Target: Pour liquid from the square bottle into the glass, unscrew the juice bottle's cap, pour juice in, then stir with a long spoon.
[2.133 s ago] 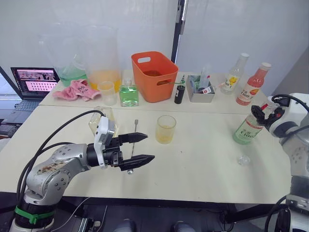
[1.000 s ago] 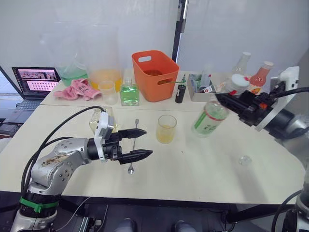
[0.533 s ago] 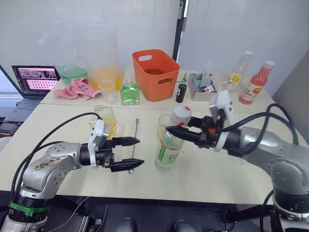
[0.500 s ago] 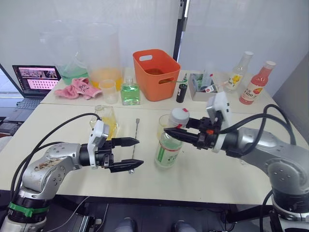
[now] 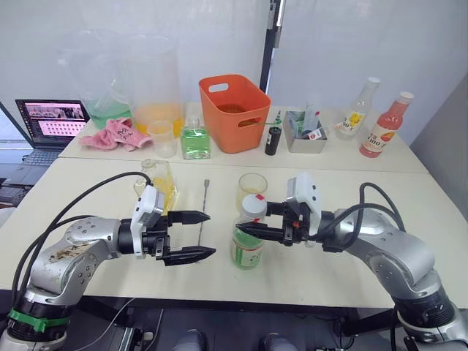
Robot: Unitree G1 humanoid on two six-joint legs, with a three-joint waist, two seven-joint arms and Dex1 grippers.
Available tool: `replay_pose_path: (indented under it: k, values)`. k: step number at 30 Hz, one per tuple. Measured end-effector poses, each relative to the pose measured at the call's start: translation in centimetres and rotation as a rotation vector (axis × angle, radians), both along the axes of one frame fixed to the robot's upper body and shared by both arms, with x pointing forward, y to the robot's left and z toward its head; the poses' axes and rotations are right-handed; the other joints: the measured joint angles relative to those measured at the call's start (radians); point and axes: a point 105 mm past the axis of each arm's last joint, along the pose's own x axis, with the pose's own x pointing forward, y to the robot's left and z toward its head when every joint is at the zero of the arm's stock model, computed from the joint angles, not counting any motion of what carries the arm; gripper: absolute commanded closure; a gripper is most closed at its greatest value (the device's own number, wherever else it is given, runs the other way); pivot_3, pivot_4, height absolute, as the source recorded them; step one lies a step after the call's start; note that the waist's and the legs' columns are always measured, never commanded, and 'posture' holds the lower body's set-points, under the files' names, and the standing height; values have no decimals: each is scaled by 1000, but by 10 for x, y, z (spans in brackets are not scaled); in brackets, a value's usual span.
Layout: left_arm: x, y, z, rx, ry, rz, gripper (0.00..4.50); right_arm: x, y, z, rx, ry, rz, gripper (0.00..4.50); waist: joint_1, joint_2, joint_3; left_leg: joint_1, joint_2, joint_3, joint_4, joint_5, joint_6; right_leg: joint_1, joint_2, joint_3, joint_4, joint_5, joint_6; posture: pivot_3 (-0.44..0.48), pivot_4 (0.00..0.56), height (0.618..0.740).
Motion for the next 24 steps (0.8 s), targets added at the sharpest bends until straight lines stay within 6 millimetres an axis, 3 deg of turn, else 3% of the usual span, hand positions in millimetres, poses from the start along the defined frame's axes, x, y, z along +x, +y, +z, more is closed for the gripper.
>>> replay_pose_path:
  k: [8, 10, 16, 24]
  values:
    - [0, -1, 1, 2, -9, -4, 0, -1, 0, -1, -4, -11, 20, 3008, 0, 0, 0, 0, 0, 0, 0, 0, 0, 0, 0, 0, 0, 0, 0, 0, 150, 739]
    - [0, -1, 1, 2, -10, -5, 0, -1, 0, 0, 0, -10, 19, 1960, 0, 0, 0, 0, 0, 0, 0, 0, 0, 0, 0, 0, 0, 0, 0, 0, 150, 739]
    - [0, -1, 2, 2, -13, -7, 0, 2, -1, -1, 6, 3, 3, 11, 1, 0, 0, 0, 0, 0, 0, 0, 0, 0, 0, 0, 0, 0, 0, 0, 150, 739]
    - [-1, -2, 3, 3, -12, -26, 0, -4, -16, 11, -13, 38, 45, 11, 2, 0, 0, 0, 0, 0, 0, 0, 0, 0, 0, 0, 0, 0, 0, 0, 150, 739]
